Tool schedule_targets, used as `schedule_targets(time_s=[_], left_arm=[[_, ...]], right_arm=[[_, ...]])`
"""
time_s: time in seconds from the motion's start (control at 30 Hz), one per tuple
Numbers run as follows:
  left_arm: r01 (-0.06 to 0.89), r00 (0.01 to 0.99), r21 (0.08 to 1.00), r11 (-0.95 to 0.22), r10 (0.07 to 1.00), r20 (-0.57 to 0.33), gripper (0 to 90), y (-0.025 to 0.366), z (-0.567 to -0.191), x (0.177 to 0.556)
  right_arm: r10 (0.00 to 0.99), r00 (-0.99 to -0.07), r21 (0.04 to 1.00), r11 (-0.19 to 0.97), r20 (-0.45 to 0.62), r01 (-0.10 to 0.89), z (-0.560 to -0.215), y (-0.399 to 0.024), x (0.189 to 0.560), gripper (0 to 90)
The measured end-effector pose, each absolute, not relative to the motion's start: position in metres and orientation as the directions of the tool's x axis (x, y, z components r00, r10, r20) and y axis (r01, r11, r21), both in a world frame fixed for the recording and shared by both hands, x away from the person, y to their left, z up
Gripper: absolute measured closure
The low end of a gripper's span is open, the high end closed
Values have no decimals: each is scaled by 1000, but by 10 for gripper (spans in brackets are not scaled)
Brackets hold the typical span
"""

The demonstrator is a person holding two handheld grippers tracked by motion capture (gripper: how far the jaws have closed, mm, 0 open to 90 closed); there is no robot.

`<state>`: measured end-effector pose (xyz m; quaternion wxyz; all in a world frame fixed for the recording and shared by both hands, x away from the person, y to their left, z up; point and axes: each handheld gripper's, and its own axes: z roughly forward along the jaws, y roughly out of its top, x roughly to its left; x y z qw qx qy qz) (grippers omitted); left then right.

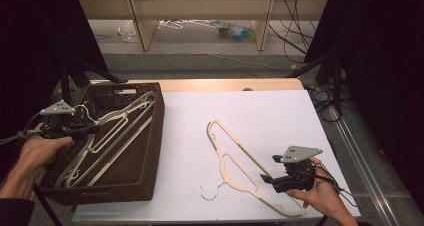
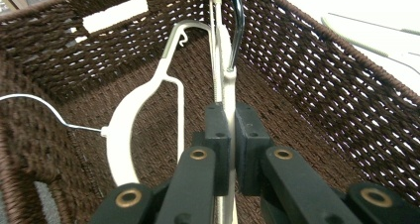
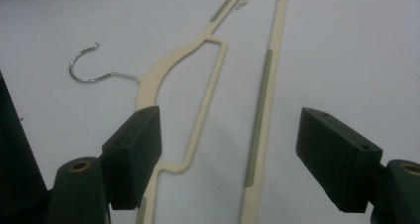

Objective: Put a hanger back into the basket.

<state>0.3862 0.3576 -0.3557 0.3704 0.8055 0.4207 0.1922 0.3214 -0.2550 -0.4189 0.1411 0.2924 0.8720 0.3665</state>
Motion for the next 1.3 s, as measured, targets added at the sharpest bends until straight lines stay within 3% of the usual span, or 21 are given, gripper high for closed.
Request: schedule_targets(time_s=[0.13,0.47,0.7,0.77,0.87,0.9,1.0,1.27,1.3], left_arm=[[552,597,725,-412,802,2,859,357,-359,390],[590,547,738,-326,835,-69,858,355,-380,399],[603,497,735,-309,867,-44,838,359,-386,406],[564,517,745,-356,856,19,823,364,-389,411],[549,501,763,-340,865,25,812,367,-394,413],[573,474,759,-308,881,0,807,366,-395,412],[580,466,743,-336,884,35,794,370,-397,413],[639,338,731,-240,941,13,702,374,-402,407],[647,325,723,-242,945,25,660,376,-400,407]], right_arm=[[613,-790,721,561,-31,406,-420,-255,322,266],[612,-791,715,566,-30,411,-421,-254,322,266],[611,-791,714,568,-31,410,-423,-254,322,266],[607,-794,715,572,-37,403,-423,-254,323,266],[609,-792,715,569,-36,405,-423,-254,322,266],[610,-791,714,568,-34,408,-423,-254,322,266],[613,-789,717,565,-34,408,-424,-254,322,266],[620,-784,720,557,-30,413,-425,-253,322,265],[616,-787,716,563,-32,412,-425,-253,322,264]])
